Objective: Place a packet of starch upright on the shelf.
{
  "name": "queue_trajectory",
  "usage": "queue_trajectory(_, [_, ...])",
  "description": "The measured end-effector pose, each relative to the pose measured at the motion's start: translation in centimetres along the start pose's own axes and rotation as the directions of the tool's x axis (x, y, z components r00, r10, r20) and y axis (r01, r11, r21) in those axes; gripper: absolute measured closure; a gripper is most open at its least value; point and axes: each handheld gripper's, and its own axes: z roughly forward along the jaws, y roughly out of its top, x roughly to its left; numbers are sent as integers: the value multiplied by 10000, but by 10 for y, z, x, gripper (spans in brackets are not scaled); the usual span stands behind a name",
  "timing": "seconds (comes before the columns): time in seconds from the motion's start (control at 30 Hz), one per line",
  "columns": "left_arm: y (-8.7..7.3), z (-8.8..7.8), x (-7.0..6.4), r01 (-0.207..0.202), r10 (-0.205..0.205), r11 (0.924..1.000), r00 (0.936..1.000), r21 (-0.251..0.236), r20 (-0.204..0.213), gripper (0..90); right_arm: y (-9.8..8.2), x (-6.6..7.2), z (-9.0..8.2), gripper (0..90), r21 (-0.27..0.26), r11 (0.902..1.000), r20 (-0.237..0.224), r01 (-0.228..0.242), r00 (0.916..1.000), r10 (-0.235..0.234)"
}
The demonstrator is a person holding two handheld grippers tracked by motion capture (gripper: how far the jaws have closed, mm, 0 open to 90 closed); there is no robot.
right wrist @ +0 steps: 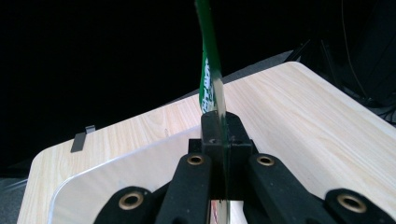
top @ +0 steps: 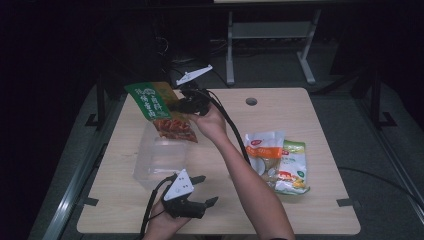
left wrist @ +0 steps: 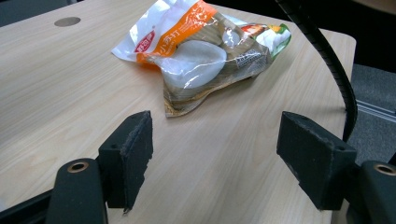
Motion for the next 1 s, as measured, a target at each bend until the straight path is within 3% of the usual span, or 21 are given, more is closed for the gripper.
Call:
queue_trajectory(0.53, [0, -1, 2, -127, 127, 9999, 9999, 26, -70, 270, -15, -11, 43, 898, -42, 9988, -81, -498, 9987, 497])
queue_trajectory(0.73, [0, -1, 1, -135, 136, 9999, 9999, 20, -83, 270, -21, -14, 46, 898, -226, 9974, 16, -686, 9976, 686])
queue_trajectory(1.0, [0, -1, 1, -142, 142, 9999, 9999, 24, -93, 270, -31, -18, 47, 892, -86, 9974, 128, -717, 9973, 718])
